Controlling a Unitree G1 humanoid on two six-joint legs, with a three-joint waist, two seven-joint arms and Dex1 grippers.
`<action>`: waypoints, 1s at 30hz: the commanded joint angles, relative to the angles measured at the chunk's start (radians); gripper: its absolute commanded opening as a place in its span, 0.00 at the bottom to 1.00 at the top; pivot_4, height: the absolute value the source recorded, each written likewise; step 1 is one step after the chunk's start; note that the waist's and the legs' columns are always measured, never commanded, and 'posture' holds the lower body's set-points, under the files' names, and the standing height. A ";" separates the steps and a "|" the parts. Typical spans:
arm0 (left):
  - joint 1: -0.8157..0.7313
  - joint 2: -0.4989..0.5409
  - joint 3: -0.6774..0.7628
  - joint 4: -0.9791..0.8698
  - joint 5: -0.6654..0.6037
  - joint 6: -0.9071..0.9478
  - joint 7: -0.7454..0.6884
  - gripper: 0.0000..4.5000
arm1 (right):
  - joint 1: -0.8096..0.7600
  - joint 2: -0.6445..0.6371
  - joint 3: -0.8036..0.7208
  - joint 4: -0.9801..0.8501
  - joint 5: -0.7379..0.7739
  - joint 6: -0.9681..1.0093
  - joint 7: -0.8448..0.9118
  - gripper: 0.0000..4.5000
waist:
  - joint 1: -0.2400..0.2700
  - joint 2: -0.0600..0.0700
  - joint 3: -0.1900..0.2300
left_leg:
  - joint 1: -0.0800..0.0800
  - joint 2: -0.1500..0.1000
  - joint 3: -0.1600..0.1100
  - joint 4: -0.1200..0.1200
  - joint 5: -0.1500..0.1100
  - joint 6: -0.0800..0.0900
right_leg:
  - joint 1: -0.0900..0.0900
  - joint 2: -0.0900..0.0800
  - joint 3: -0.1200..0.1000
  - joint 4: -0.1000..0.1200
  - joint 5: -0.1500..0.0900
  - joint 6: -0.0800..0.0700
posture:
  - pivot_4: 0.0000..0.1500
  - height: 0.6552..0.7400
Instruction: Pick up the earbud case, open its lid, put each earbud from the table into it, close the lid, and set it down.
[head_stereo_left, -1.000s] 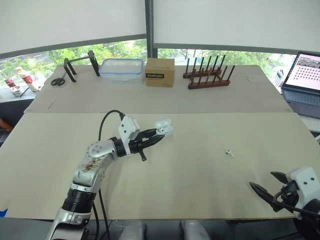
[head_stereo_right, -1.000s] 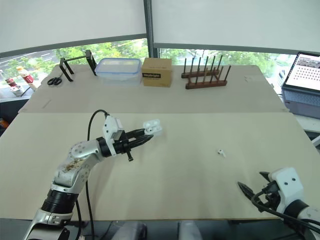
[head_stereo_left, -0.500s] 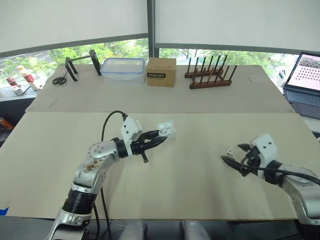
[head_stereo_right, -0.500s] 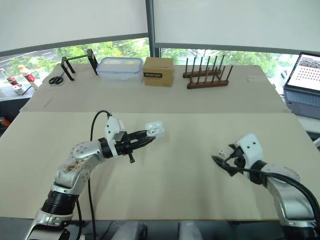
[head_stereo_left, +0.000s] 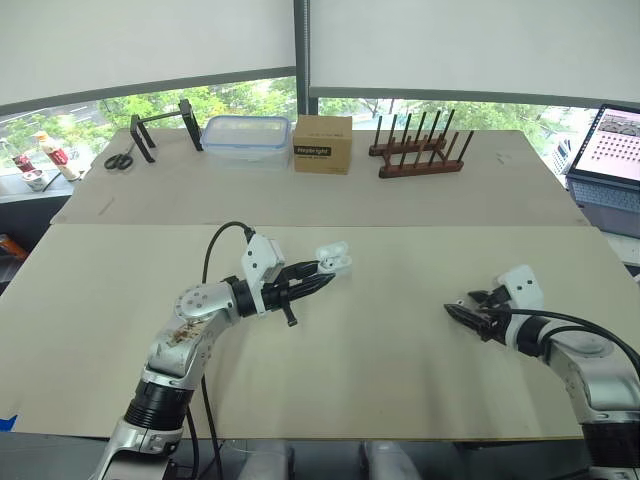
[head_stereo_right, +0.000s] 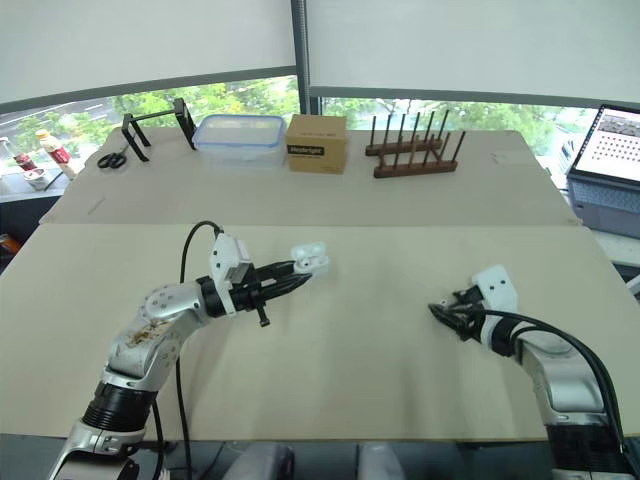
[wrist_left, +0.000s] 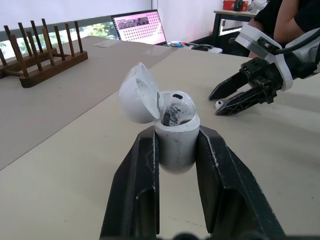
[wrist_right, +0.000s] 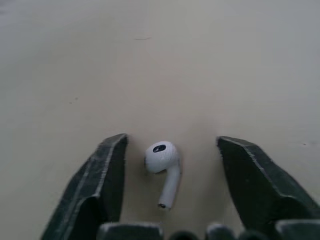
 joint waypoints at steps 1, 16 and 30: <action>-0.002 0.005 0.008 -0.050 -0.019 0.009 0.004 0.11 | 0.036 -0.008 0.009 -0.031 0.006 0.030 0.016 0.36 | -0.001 0.000 0.000 | 0.000 0.000 0.000 0.000 0.000 0.000 | 0.000 0.000 0.000 0.000 0.000 0.000 | 1.00 1.00; 0.022 0.004 0.015 -0.103 -0.033 0.060 0.030 0.11 | 0.071 -0.265 0.138 -0.293 0.013 -0.142 0.405 0.07 | -0.005 0.000 0.000 | -0.001 0.000 0.000 0.000 0.000 0.000 | -0.001 0.000 0.000 0.000 0.000 0.000 | 1.00 1.00; 0.095 -0.001 0.002 -0.175 -0.055 0.093 0.068 0.11 | 0.263 -0.448 0.140 -0.105 -0.129 -0.590 0.649 0.07 | 0.000 0.000 0.000 | 0.004 0.001 0.001 0.001 0.000 0.000 | 0.004 0.001 0.000 -0.001 0.000 0.000 | 1.00 1.00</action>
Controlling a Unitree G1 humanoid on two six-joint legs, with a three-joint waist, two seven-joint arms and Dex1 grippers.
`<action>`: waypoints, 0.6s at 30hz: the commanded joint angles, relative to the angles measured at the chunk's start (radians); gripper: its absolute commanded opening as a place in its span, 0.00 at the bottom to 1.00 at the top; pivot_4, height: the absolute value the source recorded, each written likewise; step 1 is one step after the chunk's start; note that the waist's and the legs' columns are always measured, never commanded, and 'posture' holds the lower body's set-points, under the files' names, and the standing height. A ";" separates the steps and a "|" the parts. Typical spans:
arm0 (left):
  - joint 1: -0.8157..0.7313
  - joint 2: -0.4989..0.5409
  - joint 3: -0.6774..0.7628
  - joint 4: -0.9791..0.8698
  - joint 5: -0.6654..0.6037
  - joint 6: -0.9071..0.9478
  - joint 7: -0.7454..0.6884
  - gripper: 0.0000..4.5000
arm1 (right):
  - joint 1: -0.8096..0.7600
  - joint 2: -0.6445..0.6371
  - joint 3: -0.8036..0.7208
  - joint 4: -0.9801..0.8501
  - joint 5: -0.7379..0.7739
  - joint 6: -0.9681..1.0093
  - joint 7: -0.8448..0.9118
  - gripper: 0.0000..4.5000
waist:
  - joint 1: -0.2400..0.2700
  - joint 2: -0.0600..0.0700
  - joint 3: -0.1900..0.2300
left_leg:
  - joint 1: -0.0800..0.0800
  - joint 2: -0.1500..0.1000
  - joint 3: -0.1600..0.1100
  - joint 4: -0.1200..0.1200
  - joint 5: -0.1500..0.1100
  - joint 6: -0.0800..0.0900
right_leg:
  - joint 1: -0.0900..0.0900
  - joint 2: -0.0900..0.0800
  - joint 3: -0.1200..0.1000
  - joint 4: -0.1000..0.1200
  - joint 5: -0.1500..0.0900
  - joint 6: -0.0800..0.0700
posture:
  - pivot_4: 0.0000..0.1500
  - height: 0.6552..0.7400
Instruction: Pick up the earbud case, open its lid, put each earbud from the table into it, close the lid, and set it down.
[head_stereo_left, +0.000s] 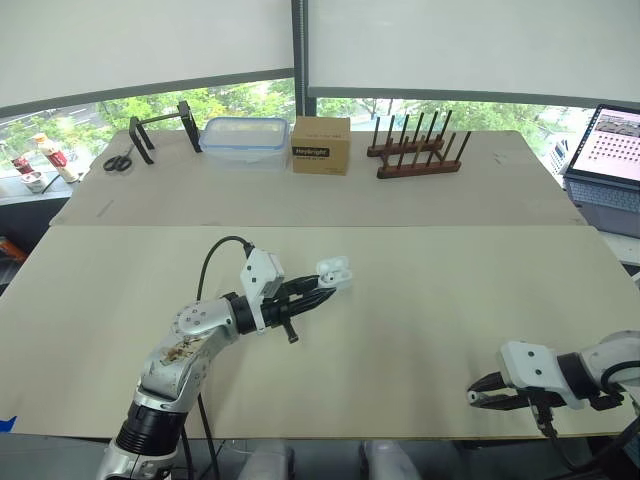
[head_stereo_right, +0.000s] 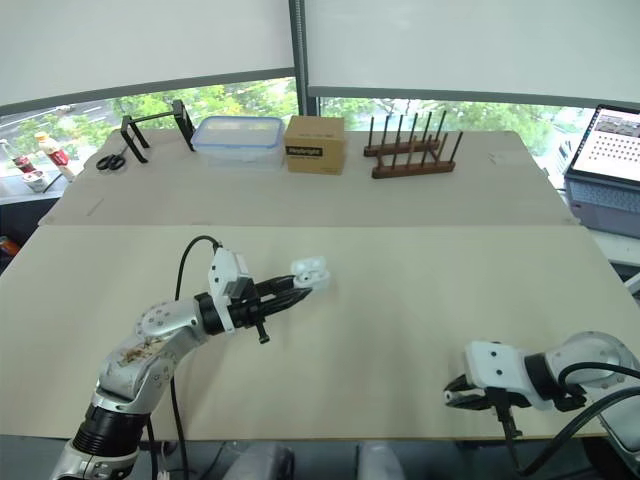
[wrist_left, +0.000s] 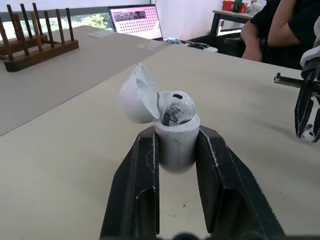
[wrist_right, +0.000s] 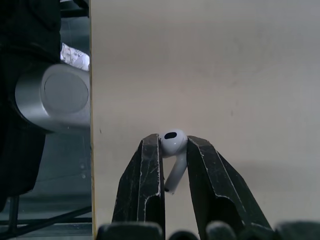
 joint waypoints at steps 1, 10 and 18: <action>-0.010 -0.002 0.006 -0.040 -0.017 0.006 0.013 0.11 | 0.003 0.007 0.018 0.040 -0.048 -0.075 -0.009 0.07 | 0.000 0.000 0.000 | 0.000 0.000 0.000 0.000 0.000 0.000 | 0.000 0.000 0.000 0.000 0.000 0.000 | 1.00 1.00; 0.006 0.001 0.005 -0.032 -0.014 -0.006 0.006 0.11 | 0.002 -0.031 0.052 0.070 -0.070 -0.074 0.019 0.07 | 0.003 -0.001 0.000 | 0.014 0.000 -0.001 -0.002 -0.002 0.003 | 0.018 0.000 -0.001 -0.008 -0.001 0.001 | 1.00 1.00; 0.005 0.000 0.006 0.000 -0.007 -0.028 -0.011 0.11 | -0.037 -0.015 0.048 0.017 -0.053 -0.006 -0.028 0.53 | 0.011 -0.001 0.000 | 0.014 0.000 -0.001 -0.001 -0.002 0.003 | 0.018 -0.001 -0.001 -0.008 -0.001 0.001 | 1.00 1.00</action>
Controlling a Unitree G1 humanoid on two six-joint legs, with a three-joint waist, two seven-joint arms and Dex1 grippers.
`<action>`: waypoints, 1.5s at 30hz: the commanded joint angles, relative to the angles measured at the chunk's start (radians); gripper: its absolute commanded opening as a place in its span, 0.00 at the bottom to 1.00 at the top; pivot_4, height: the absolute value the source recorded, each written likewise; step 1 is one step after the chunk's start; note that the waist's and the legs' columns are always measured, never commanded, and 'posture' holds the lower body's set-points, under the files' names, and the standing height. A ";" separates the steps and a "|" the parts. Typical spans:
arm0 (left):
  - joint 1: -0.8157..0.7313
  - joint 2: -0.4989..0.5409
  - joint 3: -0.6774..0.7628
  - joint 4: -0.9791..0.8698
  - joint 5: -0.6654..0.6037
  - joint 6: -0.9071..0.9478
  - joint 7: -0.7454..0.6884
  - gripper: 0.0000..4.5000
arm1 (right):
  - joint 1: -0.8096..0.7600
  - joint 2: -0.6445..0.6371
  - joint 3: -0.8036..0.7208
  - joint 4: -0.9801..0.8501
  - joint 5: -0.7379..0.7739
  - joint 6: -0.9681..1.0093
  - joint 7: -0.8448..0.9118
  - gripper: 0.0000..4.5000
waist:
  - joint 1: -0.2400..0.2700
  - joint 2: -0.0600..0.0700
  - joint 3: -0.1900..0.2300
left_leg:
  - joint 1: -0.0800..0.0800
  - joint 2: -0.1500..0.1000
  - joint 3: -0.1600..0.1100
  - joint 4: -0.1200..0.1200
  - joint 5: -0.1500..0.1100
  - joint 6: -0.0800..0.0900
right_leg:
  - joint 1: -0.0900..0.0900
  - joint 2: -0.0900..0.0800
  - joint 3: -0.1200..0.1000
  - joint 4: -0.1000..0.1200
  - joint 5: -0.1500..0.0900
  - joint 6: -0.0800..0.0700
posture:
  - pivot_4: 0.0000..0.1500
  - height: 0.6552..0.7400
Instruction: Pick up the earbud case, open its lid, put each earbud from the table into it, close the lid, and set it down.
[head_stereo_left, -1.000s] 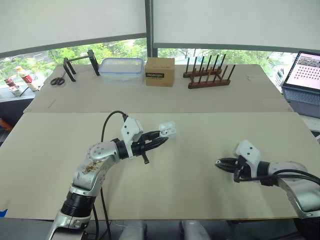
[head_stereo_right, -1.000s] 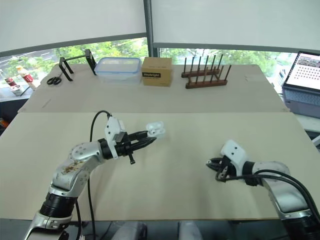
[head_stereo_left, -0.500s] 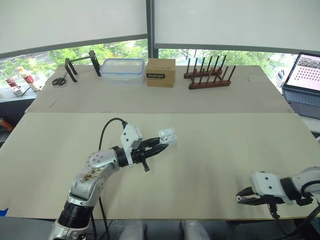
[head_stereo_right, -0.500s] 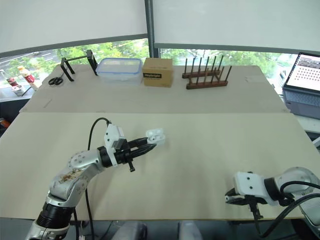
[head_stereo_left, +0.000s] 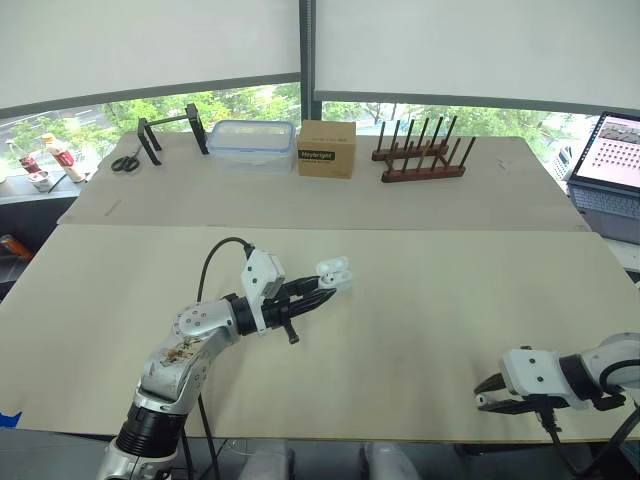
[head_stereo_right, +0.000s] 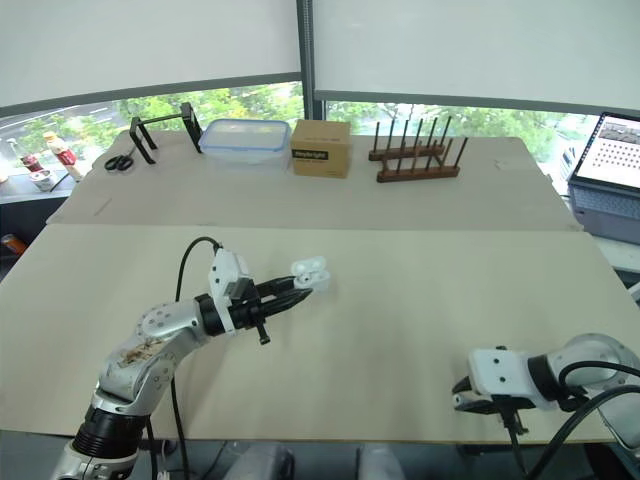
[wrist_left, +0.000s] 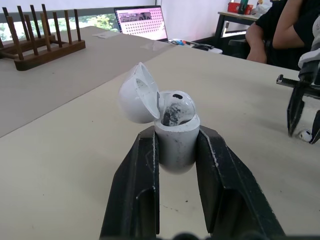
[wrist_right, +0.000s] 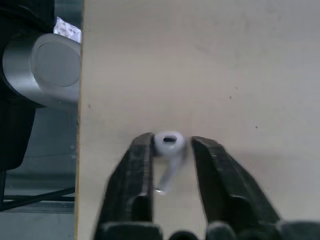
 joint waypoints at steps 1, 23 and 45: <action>-0.001 -0.001 0.005 -0.004 -0.006 -0.036 -0.012 0.11 | -0.001 -0.003 0.005 -0.028 -0.008 0.041 -0.006 0.53 | 0.000 0.000 0.000 | 0.000 0.000 0.000 0.000 0.000 0.000 | 0.000 0.000 0.000 0.000 0.000 0.000 | 1.00 1.00; -0.006 0.012 -0.013 0.007 0.000 -0.040 -0.028 0.11 | 0.066 -0.086 0.021 -0.428 -0.183 0.565 -0.203 0.53 | 0.003 -0.002 0.000 | -0.003 0.000 0.001 0.000 0.000 0.000 | -0.005 0.001 0.001 0.001 0.000 0.000 | 1.00 1.00; -0.014 0.019 -0.018 0.005 0.000 -0.036 -0.018 0.11 | 0.015 -0.095 0.104 -0.443 -0.161 0.585 -0.141 0.20 | -0.007 -0.010 -0.001 | -0.002 0.001 0.000 0.000 0.000 0.000 | -0.004 0.001 0.000 0.001 0.000 0.000 | 1.00 1.00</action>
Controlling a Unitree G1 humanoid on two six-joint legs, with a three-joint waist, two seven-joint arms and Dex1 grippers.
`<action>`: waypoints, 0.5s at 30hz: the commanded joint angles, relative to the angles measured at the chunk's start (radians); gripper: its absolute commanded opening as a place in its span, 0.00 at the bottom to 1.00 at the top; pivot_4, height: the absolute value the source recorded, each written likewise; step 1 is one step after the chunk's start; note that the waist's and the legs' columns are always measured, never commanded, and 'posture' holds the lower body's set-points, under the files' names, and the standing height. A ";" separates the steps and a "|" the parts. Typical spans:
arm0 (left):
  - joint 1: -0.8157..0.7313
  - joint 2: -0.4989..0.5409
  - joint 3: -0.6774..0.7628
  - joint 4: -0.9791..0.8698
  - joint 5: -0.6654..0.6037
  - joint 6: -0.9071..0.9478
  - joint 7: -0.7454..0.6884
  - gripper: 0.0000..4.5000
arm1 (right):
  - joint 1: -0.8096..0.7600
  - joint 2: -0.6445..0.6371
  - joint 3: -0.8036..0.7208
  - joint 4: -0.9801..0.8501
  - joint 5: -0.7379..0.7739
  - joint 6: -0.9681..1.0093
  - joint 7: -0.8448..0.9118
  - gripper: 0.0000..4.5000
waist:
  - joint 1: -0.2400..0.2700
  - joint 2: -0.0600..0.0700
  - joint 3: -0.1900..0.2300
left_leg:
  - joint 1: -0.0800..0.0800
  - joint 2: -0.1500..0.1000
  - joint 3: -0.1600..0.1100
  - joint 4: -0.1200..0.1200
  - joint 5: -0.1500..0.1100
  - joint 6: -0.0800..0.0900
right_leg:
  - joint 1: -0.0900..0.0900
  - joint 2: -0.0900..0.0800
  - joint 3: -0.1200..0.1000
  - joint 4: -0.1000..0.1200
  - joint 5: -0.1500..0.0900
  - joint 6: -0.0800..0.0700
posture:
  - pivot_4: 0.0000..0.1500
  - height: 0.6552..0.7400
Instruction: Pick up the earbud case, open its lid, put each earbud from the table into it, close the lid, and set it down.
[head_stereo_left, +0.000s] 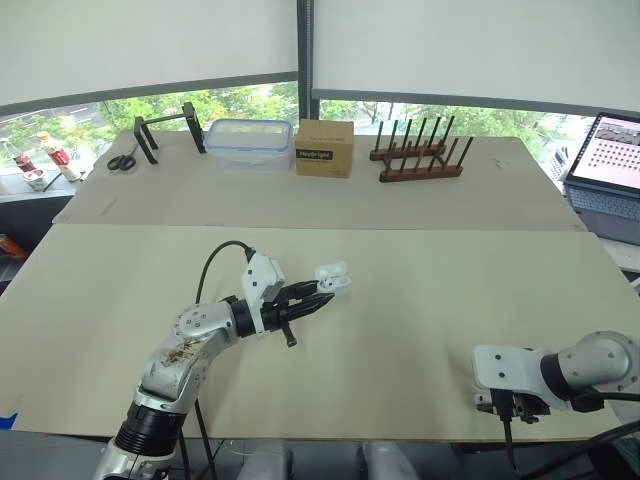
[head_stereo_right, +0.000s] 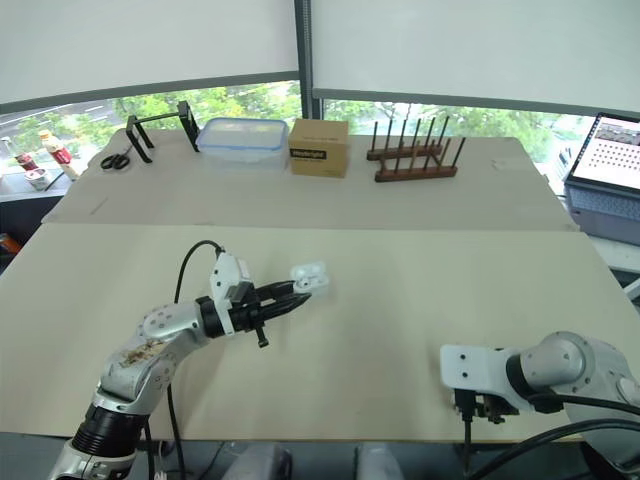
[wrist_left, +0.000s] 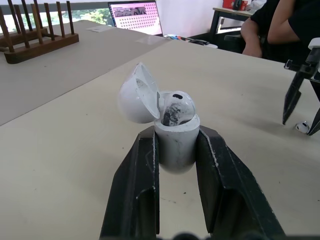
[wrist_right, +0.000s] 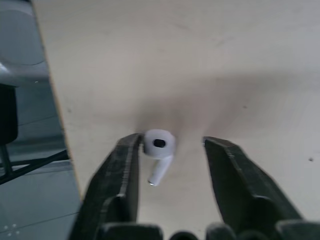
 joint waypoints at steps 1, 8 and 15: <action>-0.014 0.002 -0.002 -0.030 -0.002 -0.006 -0.002 0.11 | -0.015 0.007 0.038 -0.005 -0.005 0.014 0.002 0.11 | -0.005 -0.002 -0.001 | 0.000 0.000 0.000 0.000 0.000 0.000 | 0.000 0.000 0.000 0.000 0.000 0.000 | 1.00 1.00; -0.025 0.000 -0.001 -0.014 -0.001 -0.013 -0.006 0.11 | -0.087 0.029 0.003 -0.001 0.026 0.007 -0.005 0.07 | -0.014 -0.002 -0.001 | 0.000 0.000 0.000 -0.001 0.000 0.000 | -0.001 0.000 0.000 0.000 0.000 0.000 | 1.00 1.00; -0.081 -0.025 0.006 0.023 -0.010 -0.030 -0.007 0.11 | -0.404 0.279 -0.099 -0.012 0.294 0.226 -0.096 0.07 | -0.012 -0.001 0.000 | -0.002 0.000 -0.001 -0.001 0.000 0.000 | -0.003 0.000 0.001 0.000 0.000 0.000 | 1.00 1.00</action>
